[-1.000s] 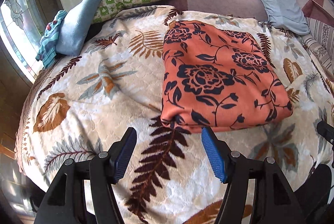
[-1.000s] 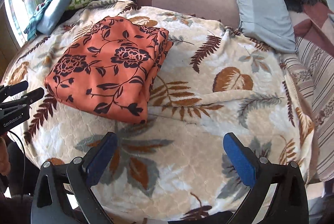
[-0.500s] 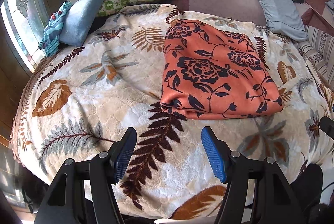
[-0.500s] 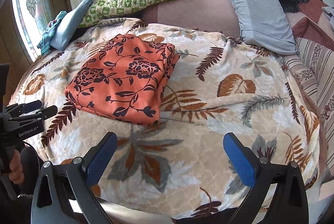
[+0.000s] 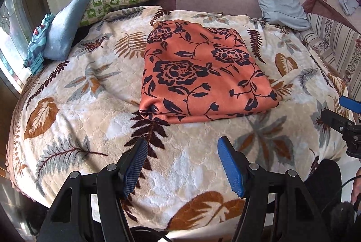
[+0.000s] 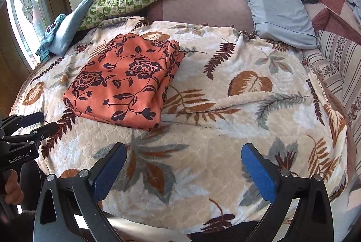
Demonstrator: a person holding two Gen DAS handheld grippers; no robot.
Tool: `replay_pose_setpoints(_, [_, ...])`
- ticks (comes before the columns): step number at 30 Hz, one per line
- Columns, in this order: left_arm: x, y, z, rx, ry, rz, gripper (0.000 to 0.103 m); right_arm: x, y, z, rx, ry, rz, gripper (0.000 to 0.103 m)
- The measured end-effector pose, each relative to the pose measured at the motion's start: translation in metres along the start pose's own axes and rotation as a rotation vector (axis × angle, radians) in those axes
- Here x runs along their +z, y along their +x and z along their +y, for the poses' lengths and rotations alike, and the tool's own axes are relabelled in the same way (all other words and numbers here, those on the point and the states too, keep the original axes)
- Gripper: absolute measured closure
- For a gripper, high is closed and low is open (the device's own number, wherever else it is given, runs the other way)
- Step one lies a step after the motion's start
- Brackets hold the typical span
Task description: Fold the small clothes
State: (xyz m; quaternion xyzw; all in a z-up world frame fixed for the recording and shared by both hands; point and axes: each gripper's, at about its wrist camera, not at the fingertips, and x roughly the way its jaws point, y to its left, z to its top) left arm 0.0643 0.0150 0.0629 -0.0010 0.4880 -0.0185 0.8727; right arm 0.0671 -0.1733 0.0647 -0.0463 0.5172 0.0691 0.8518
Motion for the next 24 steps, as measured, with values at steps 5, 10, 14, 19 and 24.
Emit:
replay_pose_setpoints(5, [-0.002,-0.001,-0.010,0.011,0.038,-0.005,0.040,-0.002,0.001,-0.003,-0.013,0.007,0.005,0.001])
replay_pose_setpoints(10, [0.000,-0.004,-0.015,0.007,0.058,-0.014,0.039,-0.003,0.003,-0.007,-0.011,0.022,0.014,0.001])
replay_pose_setpoints(14, [0.003,-0.015,-0.020,0.007,0.072,-0.056,0.039,-0.003,0.004,-0.007,-0.019,0.019,0.017,0.001])
replay_pose_setpoints(19, [0.001,-0.028,-0.029,0.027,0.107,-0.097,0.038,-0.003,0.005,-0.005,-0.031,-0.012,0.021,0.001])
replay_pose_setpoints(24, [-0.001,-0.028,-0.033,0.055,0.138,-0.097,0.038,-0.002,0.002,0.003,-0.062,-0.103,0.005,0.001])
